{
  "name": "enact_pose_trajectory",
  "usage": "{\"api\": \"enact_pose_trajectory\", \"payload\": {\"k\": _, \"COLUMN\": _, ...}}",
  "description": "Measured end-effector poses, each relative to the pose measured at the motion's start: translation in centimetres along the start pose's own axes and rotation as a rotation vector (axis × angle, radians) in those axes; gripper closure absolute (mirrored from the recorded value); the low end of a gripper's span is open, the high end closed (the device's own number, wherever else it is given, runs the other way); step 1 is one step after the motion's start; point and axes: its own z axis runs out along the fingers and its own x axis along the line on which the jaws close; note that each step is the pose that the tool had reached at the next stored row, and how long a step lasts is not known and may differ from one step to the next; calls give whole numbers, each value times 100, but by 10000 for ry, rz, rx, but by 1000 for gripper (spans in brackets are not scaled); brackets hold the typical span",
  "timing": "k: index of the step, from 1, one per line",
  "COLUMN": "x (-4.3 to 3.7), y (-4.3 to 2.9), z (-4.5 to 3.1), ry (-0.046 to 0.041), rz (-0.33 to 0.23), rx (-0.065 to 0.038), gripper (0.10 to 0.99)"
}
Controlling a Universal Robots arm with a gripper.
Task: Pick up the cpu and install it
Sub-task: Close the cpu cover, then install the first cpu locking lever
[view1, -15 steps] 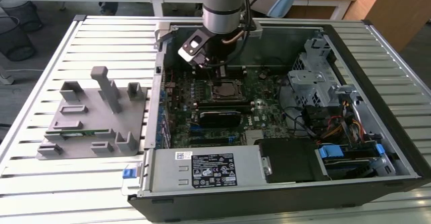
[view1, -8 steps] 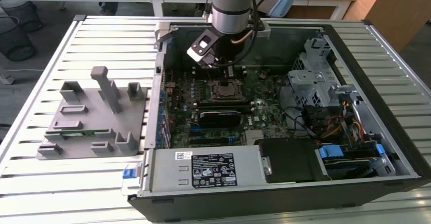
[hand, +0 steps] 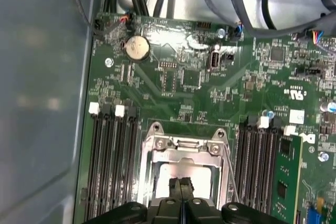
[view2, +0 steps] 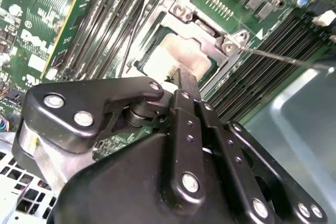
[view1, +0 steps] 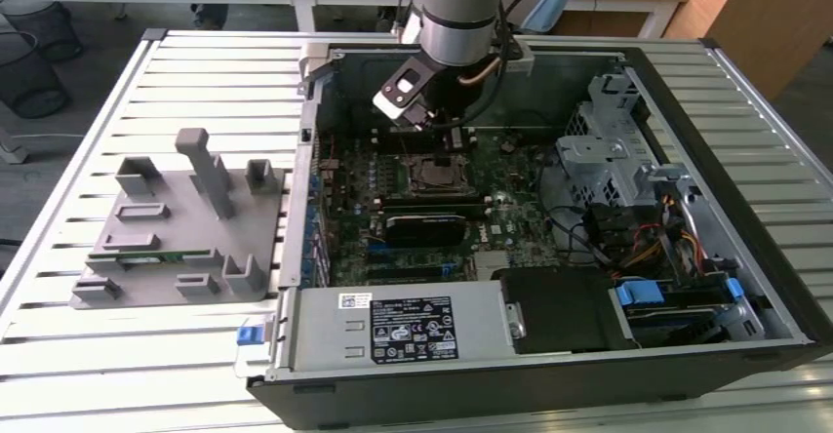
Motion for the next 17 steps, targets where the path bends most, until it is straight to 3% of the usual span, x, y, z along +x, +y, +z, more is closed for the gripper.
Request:
{"api": "enact_pose_trajectory", "payload": {"k": 7, "x": -3, "y": 36, "z": -19, "ry": -1, "rz": 1, "rx": 1, "gripper": 980}}
{"api": "enact_pose_trajectory", "payload": {"k": 17, "x": -6, "y": 40, "z": -324, "ry": 1, "rz": 0, "rx": 0, "gripper": 980}}
